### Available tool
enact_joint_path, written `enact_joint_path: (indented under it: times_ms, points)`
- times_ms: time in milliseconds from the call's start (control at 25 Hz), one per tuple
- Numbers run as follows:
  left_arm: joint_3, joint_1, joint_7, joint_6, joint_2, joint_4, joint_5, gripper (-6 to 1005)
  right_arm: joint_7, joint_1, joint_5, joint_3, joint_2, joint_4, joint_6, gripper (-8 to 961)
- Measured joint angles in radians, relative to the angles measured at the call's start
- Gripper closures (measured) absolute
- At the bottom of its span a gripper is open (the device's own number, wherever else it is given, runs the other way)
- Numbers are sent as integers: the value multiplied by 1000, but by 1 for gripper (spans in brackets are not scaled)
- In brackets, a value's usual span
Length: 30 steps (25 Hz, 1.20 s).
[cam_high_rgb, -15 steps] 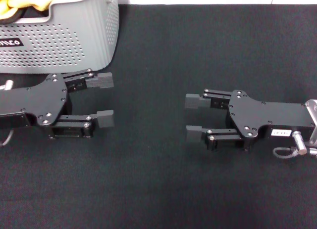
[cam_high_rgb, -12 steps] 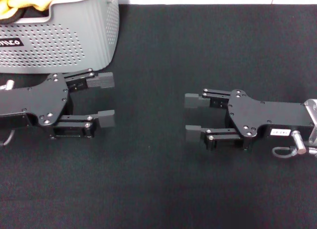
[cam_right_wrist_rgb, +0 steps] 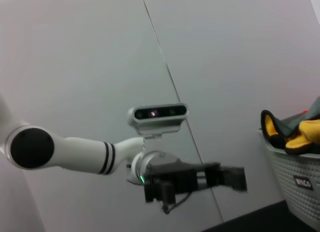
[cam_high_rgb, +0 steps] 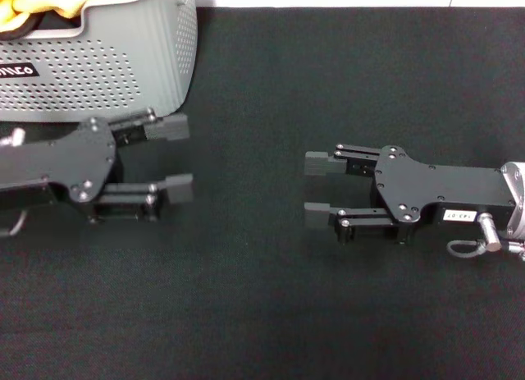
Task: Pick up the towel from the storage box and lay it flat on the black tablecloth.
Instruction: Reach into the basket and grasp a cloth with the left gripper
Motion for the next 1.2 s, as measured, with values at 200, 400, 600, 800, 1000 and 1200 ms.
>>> enact_joint_path:
  times_ms: [200, 400, 600, 800, 1000, 1200]
  points:
    - [-157, 24, -127, -18, -7, 187, 8, 120, 0, -4, 0, -1, -1, 0, 52, 193]
    - [-290, 69, -260, -135, -30, 509, 95, 119, -2, -5, -3, -2, -1, 6, 114, 194]
    - [-451, 89, -387, -268, -96, 993, 281, 119, -9, -10, -2, 0, 2, 13, 139, 194]
    - [-487, 75, -422, -353, -100, 1115, 435, 119, -10, -15, 0, 1, 2, 14, 157, 195]
    - [-485, 26, -427, -420, -91, 1104, 650, 119, -11, -18, 2, 0, 2, 14, 161, 195]
    - [-469, -3, -414, -467, -91, 1045, 737, 119, -12, -21, 2, -3, 1, 26, 167, 196]
